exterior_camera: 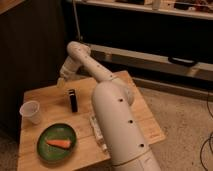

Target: Knock the eraser over

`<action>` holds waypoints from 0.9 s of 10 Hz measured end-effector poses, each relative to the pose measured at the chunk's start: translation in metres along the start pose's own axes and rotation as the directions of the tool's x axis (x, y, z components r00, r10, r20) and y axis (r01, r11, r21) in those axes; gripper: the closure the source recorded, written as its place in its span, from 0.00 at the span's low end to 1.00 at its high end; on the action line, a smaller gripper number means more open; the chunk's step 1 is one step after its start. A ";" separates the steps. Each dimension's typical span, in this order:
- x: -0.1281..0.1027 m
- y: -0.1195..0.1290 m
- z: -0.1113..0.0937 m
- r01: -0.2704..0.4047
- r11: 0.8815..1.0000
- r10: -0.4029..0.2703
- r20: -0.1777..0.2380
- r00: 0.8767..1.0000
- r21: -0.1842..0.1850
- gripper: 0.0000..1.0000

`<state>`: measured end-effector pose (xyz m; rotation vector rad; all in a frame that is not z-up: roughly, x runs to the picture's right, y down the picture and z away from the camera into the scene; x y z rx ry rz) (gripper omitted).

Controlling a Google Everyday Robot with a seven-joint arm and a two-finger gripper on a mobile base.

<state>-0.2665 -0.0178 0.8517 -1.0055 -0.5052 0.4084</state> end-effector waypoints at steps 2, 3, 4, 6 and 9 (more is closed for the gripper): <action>-0.003 0.033 0.010 -0.004 1.000 0.004 -0.013 1.000 -0.012 0.80; 0.000 0.047 0.012 -0.007 1.000 0.007 -0.024 1.000 -0.015 0.80; 0.008 0.059 0.011 -0.014 1.000 0.013 -0.041 0.999 -0.013 0.80; 0.035 0.072 0.008 -0.041 0.999 0.041 -0.059 0.997 -0.010 0.80; 0.075 0.076 -0.003 -0.081 0.996 0.086 -0.122 0.989 0.046 0.80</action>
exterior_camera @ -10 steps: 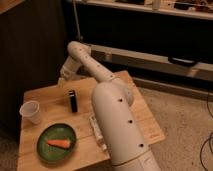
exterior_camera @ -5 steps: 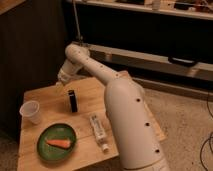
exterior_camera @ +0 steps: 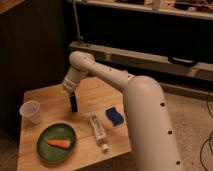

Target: Knock the eraser over

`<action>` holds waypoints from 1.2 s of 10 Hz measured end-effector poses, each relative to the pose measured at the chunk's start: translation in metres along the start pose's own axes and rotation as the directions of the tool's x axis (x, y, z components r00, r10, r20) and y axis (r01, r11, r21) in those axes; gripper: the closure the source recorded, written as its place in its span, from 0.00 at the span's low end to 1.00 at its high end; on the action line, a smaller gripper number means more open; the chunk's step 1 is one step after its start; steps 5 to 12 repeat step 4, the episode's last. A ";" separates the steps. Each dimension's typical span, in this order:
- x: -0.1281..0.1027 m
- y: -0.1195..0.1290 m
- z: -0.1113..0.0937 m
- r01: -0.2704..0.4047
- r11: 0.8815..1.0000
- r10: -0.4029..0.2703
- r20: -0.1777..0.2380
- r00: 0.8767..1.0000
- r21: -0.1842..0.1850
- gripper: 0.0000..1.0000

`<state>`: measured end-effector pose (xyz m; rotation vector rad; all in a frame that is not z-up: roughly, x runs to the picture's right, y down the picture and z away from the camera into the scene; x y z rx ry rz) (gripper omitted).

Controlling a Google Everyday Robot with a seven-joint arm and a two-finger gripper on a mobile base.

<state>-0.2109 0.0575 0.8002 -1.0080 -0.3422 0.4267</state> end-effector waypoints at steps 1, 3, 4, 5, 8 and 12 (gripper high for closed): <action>0.009 0.000 -0.005 -0.010 1.000 0.011 -0.030 0.999 0.029 0.80; 0.036 0.002 -0.037 -0.048 0.988 0.065 -0.110 0.992 0.146 0.80; 0.042 0.006 -0.054 -0.066 0.980 0.090 -0.125 0.988 0.188 0.80; 0.042 0.006 -0.054 -0.066 0.980 0.090 -0.125 0.988 0.188 0.80; 0.042 0.006 -0.054 -0.066 0.980 0.090 -0.125 0.988 0.188 0.80; 0.042 0.006 -0.054 -0.066 0.980 0.090 -0.125 0.988 0.188 0.80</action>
